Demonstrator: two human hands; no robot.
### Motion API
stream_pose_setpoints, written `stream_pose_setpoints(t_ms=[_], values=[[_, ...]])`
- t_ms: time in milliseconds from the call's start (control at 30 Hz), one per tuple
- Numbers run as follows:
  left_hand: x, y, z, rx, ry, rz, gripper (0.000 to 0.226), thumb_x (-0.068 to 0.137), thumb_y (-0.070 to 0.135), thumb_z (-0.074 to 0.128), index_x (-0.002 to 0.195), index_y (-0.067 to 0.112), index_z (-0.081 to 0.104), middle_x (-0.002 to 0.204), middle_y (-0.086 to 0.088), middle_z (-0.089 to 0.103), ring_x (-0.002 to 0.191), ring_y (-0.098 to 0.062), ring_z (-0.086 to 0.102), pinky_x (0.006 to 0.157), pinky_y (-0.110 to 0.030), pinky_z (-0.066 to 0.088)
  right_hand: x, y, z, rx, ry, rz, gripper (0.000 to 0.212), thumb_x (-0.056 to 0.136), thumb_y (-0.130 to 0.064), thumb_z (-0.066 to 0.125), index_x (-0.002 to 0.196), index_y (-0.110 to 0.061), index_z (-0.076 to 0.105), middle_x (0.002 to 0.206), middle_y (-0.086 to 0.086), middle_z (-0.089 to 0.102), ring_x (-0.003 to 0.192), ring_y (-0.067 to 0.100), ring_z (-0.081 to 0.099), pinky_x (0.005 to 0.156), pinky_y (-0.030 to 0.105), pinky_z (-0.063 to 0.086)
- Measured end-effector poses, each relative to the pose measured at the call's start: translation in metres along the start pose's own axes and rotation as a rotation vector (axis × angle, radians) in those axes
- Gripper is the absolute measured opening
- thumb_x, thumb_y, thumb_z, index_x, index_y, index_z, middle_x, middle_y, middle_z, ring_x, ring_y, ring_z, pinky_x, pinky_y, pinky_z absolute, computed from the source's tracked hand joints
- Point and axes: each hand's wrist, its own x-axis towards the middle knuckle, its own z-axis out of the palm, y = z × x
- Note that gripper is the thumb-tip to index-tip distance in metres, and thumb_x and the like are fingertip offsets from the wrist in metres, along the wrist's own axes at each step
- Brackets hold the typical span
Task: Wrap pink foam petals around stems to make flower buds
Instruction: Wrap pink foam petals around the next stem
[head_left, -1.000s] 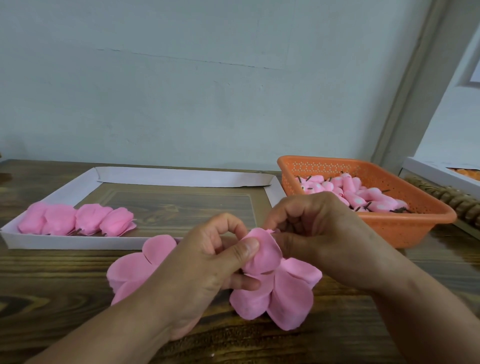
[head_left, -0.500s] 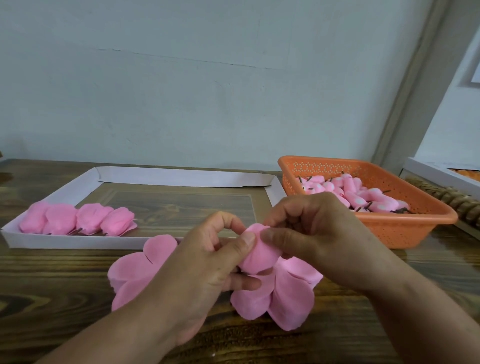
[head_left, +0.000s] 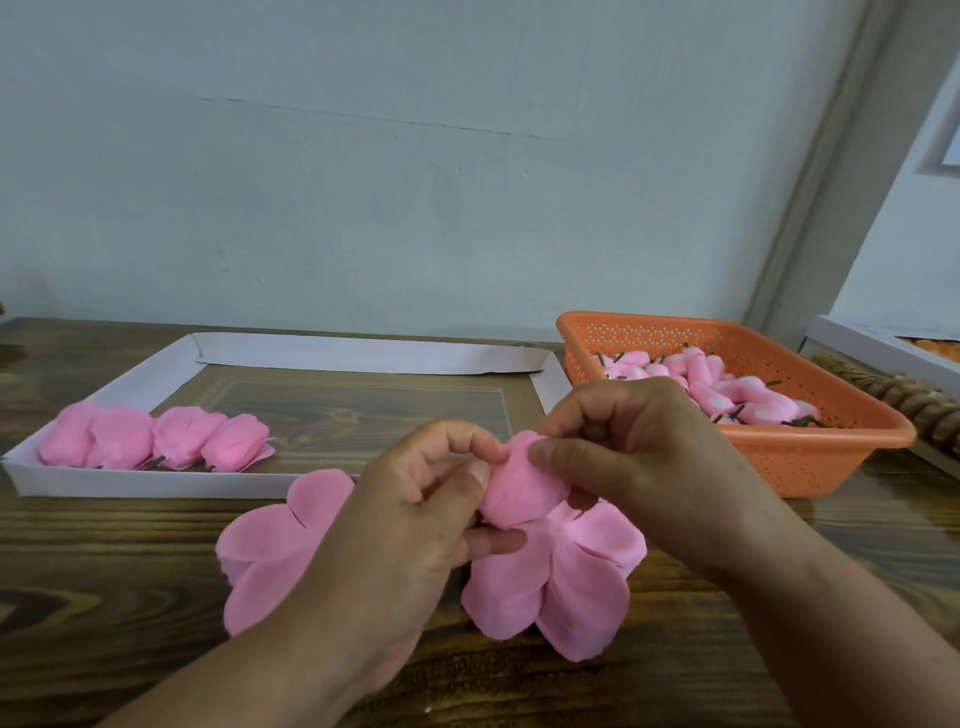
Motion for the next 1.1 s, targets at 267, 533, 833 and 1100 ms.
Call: stream_pose_setpoints(t_ms=[267, 533, 833, 1100], values=[[-0.001, -0.003, -0.003, 0.020, -0.115, -0.031, 0.035, 0.074, 0.028, 0.058, 0.106, 0.026, 0.073, 0.103, 0.000, 0.074, 0.094, -0.019, 0.071, 0.075, -0.024, 0.057, 0.000, -0.001, 0.000, 0.006, 0.046, 0.012, 0.009, 0.081, -0.001, 0.066, 0.073, -0.001, 0.068, 0.057, 0.008, 0.064, 0.048, 0.013, 0.056, 0.049, 0.024, 0.047], [-0.002, 0.005, 0.002, -0.252, -0.157, -0.207, 0.032, 0.073, 0.014, 0.060, 0.102, 0.008, 0.074, 0.105, -0.012, 0.073, 0.096, -0.024, 0.071, 0.069, -0.022, 0.056, 0.000, -0.001, 0.003, -0.019, 0.060, -0.002, 0.009, 0.083, -0.004, 0.065, 0.074, -0.004, 0.070, 0.060, 0.010, 0.066, 0.049, 0.011, 0.056, 0.051, 0.027, 0.049], [0.000, 0.012, -0.001, -0.391, -0.230, -0.353, 0.031, 0.071, 0.012, 0.063, 0.099, 0.006, 0.075, 0.105, -0.017, 0.072, 0.093, -0.026, 0.071, 0.070, -0.025, 0.058, -0.002, -0.003, 0.003, -0.006, 0.030, -0.042, 0.010, 0.083, -0.008, 0.064, 0.078, -0.003, 0.070, 0.066, 0.011, 0.066, 0.056, 0.012, 0.057, 0.054, 0.026, 0.049], [0.003, 0.017, -0.001, -0.591, -0.149, -0.433, 0.034, 0.062, 0.008, 0.066, 0.093, -0.005, 0.074, 0.099, -0.022, 0.072, 0.081, -0.030, 0.073, 0.059, -0.027, 0.059, 0.000, 0.000, 0.002, 0.202, 0.184, -0.048, 0.017, 0.089, -0.009, 0.057, 0.077, -0.008, 0.070, 0.057, 0.009, 0.062, 0.048, 0.018, 0.054, 0.048, 0.025, 0.046]])
